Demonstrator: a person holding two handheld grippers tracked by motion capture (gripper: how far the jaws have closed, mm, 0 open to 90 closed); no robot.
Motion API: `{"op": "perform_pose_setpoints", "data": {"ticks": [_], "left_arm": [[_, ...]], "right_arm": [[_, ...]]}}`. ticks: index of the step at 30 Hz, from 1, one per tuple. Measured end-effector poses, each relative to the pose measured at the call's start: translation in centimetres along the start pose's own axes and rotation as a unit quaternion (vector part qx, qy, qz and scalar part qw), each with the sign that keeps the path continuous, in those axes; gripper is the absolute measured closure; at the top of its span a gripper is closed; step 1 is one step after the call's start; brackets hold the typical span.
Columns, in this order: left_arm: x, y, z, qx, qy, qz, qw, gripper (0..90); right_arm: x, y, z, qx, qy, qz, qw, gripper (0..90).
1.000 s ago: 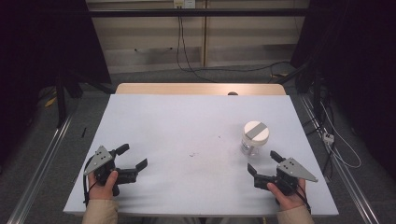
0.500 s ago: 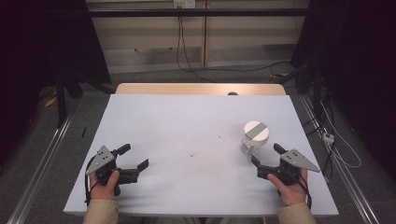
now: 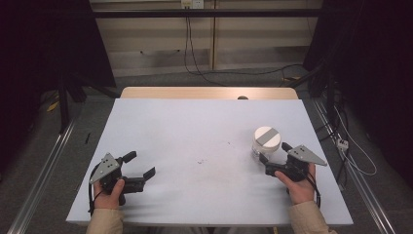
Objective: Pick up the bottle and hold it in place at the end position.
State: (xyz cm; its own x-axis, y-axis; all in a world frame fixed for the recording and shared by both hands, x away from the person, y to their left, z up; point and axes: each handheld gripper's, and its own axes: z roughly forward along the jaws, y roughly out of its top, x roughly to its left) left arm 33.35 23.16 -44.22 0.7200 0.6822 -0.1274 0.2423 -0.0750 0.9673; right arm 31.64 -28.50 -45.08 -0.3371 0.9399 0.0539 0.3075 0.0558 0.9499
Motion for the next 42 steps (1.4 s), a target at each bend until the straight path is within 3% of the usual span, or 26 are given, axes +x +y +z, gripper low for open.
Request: {"op": "perform_pose_setpoints", "data": {"ticks": [5, 19, 28, 36, 42], "left_arm": [[0.0, 0.0, 0.0, 0.002, 0.001, -0.003, 1.0, 3.0], [0.0, 0.0, 0.3, 0.006, -0.006, -0.003, 1.0, 3.0], [0.1, 0.0, 0.4, 0.003, -0.01, -0.001, 0.9999, 3.2], [0.1, 0.0, 0.5, 0.007, -0.014, 0.001, 0.9999, 3.2], [0.1, 0.1, 0.4, 0.003, -0.013, 0.0, 0.9999, 3.2]], "right_arm": [[0.1, 0.2, 1.0, 0.014, 0.0, -0.006, 0.9999, 6.1], [0.2, 0.6, 3.1, 0.034, 0.002, 0.008, 0.9994, 9.3], [0.5, 0.7, 3.8, 0.03, 0.002, 0.005, 0.9995, 14.1], [0.7, 0.7, 3.9, 0.023, -0.009, -0.017, 0.9996, 18.2], [0.8, 0.8, 3.8, 0.021, -0.005, -0.014, 0.9997, 18.5]]}}
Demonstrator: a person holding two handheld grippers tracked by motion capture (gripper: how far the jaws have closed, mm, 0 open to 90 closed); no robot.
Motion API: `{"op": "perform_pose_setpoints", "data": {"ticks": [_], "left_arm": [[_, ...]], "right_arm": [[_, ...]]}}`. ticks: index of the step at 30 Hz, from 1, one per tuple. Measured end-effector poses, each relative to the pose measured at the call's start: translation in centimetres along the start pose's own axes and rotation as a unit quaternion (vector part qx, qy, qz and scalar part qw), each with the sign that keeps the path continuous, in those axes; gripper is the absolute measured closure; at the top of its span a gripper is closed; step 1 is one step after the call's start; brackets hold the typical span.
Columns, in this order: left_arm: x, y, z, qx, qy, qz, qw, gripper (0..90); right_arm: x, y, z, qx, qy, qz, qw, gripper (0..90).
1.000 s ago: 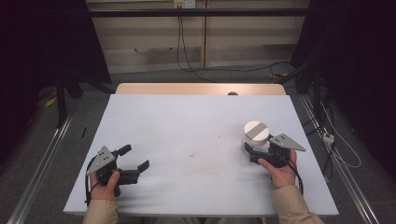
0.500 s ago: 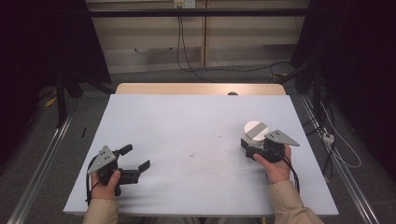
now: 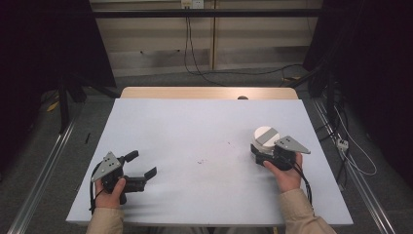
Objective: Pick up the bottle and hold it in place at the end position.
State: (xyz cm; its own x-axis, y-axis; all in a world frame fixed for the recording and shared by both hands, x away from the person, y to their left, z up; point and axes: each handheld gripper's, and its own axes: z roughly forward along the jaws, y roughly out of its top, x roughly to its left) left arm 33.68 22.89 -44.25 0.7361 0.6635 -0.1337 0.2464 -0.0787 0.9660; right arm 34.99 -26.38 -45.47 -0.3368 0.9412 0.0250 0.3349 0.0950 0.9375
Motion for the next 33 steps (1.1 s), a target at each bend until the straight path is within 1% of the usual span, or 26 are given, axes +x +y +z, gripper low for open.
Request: {"op": "perform_pose_setpoints", "data": {"ticks": [2, 6, 10, 16, 18, 20, 22, 26, 33], "left_arm": [[-0.1, 0.0, 0.0, 0.001, 0.002, 0.0, 1.0, 3.2], [-0.2, 0.1, 0.0, 0.0, 0.0, 0.003, 1.0, 3.2], [-0.1, 0.1, 0.0, -0.003, 0.0, 0.002, 1.0, 3.2], [-0.2, 0.3, 0.2, -0.005, -0.003, 0.004, 1.0, 3.2], [-0.3, 0.3, 0.3, -0.005, -0.005, 0.005, 1.0, 3.2], [-0.3, 0.3, 0.5, 0.001, -0.003, 0.009, 1.0, 3.3], [-0.3, 0.3, 0.5, -0.002, -0.005, 0.005, 1.0, 3.4], [-0.3, 0.3, 0.5, -0.001, -0.003, 0.004, 1.0, 3.4], [-0.2, 0.3, 0.5, -0.003, -0.003, 0.004, 1.0, 3.4]], "right_arm": [[0.2, 0.1, 0.0, 0.002, 0.0, -0.005, 1.0, 18.5], [0.8, 0.3, 0.1, 0.002, 0.008, -0.012, 0.9999, 18.5], [1.5, 0.9, 0.3, -0.003, 0.014, -0.019, 0.9997, 18.6], [2.3, 1.4, 0.8, -0.009, 0.022, -0.02, 0.9995, 18.6], [2.8, 1.5, 1.0, -0.008, 0.026, -0.02, 0.9994, 18.6], [3.0, 1.6, 1.2, -0.008, 0.029, -0.021, 0.9993, 18.6], [3.3, 1.7, 1.4, -0.008, 0.03, -0.02, 0.9993, 18.6], [3.9, 1.8, 1.8, -0.003, 0.035, -0.027, 0.999, 18.6], [4.7, 2.3, 2.7, -0.005, 0.046, -0.03, 0.9985, 18.6]]}}
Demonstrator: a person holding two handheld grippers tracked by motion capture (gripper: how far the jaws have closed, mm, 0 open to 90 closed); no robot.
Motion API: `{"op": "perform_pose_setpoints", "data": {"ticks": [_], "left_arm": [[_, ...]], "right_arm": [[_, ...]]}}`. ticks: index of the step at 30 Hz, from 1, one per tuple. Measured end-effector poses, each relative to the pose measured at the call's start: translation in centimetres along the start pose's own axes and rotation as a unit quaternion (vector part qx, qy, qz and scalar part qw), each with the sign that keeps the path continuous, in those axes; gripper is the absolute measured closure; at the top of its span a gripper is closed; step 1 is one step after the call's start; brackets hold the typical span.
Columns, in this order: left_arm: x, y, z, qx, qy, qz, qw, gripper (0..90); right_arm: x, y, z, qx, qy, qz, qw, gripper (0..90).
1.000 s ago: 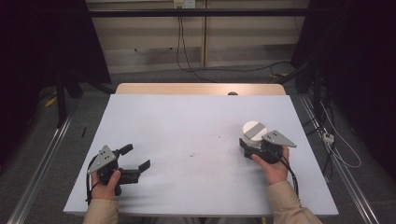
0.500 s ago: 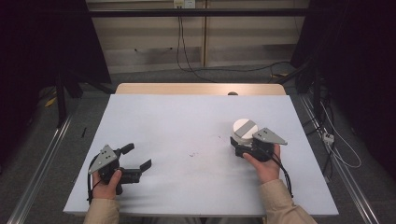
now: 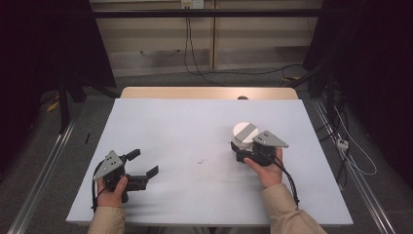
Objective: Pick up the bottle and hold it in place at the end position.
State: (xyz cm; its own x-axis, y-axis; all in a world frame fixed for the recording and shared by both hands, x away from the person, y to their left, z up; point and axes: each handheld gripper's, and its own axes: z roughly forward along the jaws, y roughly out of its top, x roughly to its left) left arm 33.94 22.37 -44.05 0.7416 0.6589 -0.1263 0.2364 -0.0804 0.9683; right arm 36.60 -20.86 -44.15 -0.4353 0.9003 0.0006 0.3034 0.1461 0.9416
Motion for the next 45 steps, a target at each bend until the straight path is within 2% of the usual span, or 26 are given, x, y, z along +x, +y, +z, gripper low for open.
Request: {"op": "perform_pose_setpoints", "data": {"ticks": [9, 11, 18, 29, 45], "left_arm": [[0.0, 0.0, 0.0, 0.001, -0.001, 0.0, 1.0, 3.4], [0.0, 0.0, 0.0, 0.002, -0.002, 0.0, 1.0, 3.4], [0.0, 0.0, 0.0, 0.002, -0.002, 0.002, 1.0, 3.4], [0.0, 0.0, 0.1, 0.002, -0.004, 0.002, 1.0, 3.4], [-0.1, 0.0, 0.1, 0.003, -0.008, 0.004, 1.0, 3.4]], "right_arm": [[0.9, 0.9, 1.0, 0.001, 0.01, -0.003, 0.9999, 18.6], [1.1, 1.0, 1.3, 0.004, 0.011, -0.01, 0.9999, 18.6], [1.1, 1.1, 1.8, 0.002, 0.016, 0.002, 0.9999, 18.6], [1.8, 1.9, 2.8, 0.0, 0.02, -0.004, 0.9998, 18.6], [3.6, 2.2, 5.1, 0.008, 0.034, -0.009, 0.9994, 18.7]]}}
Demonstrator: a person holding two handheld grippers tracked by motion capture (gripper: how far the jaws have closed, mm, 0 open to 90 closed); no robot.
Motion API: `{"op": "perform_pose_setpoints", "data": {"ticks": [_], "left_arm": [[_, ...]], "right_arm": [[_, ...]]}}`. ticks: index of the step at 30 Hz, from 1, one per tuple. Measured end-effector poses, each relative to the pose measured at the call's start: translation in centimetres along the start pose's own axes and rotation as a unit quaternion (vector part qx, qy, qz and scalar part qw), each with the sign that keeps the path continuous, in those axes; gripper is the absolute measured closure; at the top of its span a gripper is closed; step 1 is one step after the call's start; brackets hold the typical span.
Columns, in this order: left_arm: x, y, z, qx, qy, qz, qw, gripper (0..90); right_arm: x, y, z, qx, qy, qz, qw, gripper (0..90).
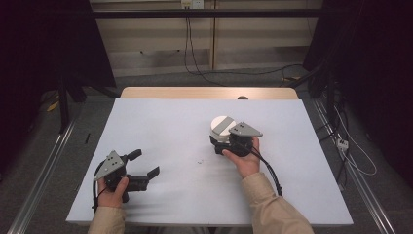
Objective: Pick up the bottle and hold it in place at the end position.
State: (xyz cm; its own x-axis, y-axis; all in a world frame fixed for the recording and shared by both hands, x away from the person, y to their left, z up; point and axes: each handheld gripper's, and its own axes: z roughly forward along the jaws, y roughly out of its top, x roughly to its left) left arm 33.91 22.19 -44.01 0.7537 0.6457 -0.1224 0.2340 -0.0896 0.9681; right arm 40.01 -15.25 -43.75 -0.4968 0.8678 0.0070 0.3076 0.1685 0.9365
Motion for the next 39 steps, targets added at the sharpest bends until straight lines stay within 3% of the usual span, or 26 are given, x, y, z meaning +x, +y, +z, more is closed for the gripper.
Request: {"op": "perform_pose_setpoints", "data": {"ticks": [39], "left_arm": [[0.3, -0.1, -0.1, 0.001, 0.006, -0.003, 1.0, 3.4]], "right_arm": [[1.6, -0.1, 3.9, -0.002, 0.026, -0.01, 0.9996, 18.7]]}}
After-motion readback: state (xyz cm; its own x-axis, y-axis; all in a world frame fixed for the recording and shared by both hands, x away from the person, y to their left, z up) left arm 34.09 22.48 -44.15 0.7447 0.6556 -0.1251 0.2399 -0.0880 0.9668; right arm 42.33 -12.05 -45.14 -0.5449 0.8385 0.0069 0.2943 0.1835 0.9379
